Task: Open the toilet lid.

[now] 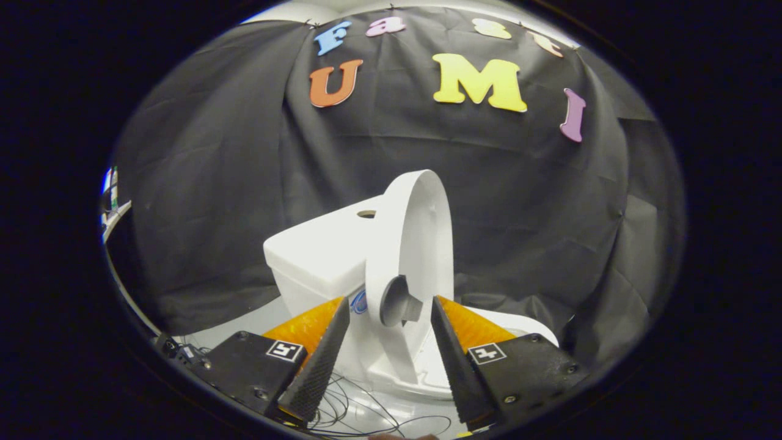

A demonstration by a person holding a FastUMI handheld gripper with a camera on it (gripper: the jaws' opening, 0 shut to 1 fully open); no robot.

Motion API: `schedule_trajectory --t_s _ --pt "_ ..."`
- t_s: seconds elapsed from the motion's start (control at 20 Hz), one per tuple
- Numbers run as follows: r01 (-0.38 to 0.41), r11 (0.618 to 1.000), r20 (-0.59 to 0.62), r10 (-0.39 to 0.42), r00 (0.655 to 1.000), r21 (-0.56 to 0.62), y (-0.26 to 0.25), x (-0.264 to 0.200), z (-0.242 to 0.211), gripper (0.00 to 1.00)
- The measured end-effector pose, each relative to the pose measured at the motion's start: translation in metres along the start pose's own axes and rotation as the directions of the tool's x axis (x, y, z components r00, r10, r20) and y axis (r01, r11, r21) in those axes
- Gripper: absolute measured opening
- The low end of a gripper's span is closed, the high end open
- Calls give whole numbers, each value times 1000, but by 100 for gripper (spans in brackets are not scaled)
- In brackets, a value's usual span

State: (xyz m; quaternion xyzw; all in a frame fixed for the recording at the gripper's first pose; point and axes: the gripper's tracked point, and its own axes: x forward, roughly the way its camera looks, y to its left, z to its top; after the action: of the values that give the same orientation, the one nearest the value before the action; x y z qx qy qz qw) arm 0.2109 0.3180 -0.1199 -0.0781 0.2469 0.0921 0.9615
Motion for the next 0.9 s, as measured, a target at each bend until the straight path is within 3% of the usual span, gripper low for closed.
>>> schedule_trajectory --t_s 0.1,0.35,0.8,0.9 --pt "-15 1000 32 14 999 21 -5 -16 4 84" --pt "-25 997 69 20 997 77 -33 -55 1 99" --pt "-34 995 194 15 981 98 -85 -134 -8 100" --pt "-7 996 213 -11 977 86 -104 -147 -19 100"
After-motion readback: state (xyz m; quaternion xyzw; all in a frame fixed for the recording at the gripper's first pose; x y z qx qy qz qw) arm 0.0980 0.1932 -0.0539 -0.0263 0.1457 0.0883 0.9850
